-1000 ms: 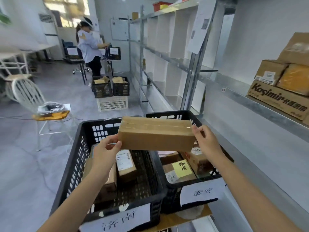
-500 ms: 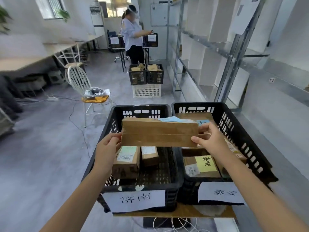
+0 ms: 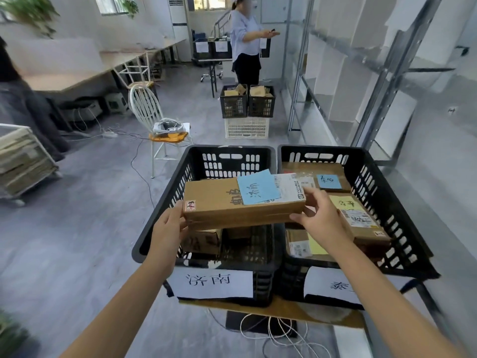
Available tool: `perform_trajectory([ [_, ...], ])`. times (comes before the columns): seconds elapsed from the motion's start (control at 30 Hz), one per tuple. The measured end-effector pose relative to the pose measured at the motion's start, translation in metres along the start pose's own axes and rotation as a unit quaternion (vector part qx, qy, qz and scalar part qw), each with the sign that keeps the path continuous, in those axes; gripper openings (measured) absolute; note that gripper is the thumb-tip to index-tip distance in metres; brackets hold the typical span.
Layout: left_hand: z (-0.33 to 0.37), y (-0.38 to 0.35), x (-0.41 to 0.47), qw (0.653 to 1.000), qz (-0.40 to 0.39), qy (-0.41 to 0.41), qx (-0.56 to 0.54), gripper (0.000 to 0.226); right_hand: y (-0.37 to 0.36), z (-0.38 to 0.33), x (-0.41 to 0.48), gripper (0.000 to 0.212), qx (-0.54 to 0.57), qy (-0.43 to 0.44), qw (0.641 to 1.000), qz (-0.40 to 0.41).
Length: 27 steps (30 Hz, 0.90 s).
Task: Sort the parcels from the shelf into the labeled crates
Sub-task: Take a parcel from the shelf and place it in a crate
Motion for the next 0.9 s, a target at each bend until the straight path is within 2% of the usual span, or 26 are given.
perform_trajectory([
  [0.07, -0.011, 0.000, -0.002, 0.999, -0.001, 0.027, -0.026, 0.024, -0.002, 0.003, -0.001, 0.070, 0.003, 0.007, 1.000, -0.001],
  [0.2, -0.015, 0.000, -0.001, 0.999, -0.015, 0.037, -0.003, 0.046, -0.005, -0.001, -0.003, 0.065, 0.002, 0.029, 0.999, -0.023],
  [0.3, -0.005, -0.001, 0.001, 0.998, -0.029, 0.031, -0.038, 0.039, -0.009, -0.013, -0.003, 0.051, 0.030, 0.048, 0.996, -0.068],
  [0.4, 0.012, 0.005, 0.005, 0.998, -0.021, 0.013, -0.065, 0.033, -0.013, -0.020, 0.003, 0.041, 0.112, 0.037, 0.987, -0.112],
  [0.43, 0.018, 0.008, 0.007, 0.997, -0.017, 0.008, -0.075, 0.034, -0.013, -0.024, 0.006, 0.045, 0.129, 0.034, 0.984, -0.116],
  [0.53, 0.033, 0.014, 0.015, 0.996, -0.014, -0.012, -0.090, 0.036, -0.010, -0.032, 0.021, 0.082, 0.146, 0.002, 0.984, -0.107],
  [0.6, 0.042, 0.015, 0.018, 0.996, -0.021, -0.029, -0.086, 0.034, -0.015, -0.034, 0.029, 0.093, 0.154, -0.032, 0.980, -0.122],
  [0.63, 0.046, 0.014, 0.019, 0.995, -0.025, -0.037, -0.084, 0.034, -0.018, -0.034, 0.032, 0.090, 0.166, -0.045, 0.976, -0.137],
  [0.77, 0.049, 0.018, 0.023, 0.993, -0.033, -0.053, -0.096, 0.032, -0.035, -0.038, 0.034, 0.047, 0.244, -0.065, 0.946, -0.203],
  [0.9, 0.054, 0.019, 0.030, 0.995, -0.053, -0.049, -0.073, 0.029, -0.035, -0.044, 0.039, 0.049, 0.243, -0.057, 0.949, -0.193],
])
Point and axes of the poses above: each hand's wrist, its own x-axis towards the middle knuckle, its own y-axis out of the back of the hand, z = x × y, the point moved 10 cm from there along x, towards the middle knuckle, and after that the axes turned 11 degrees about -z, right-handed, at the moved point
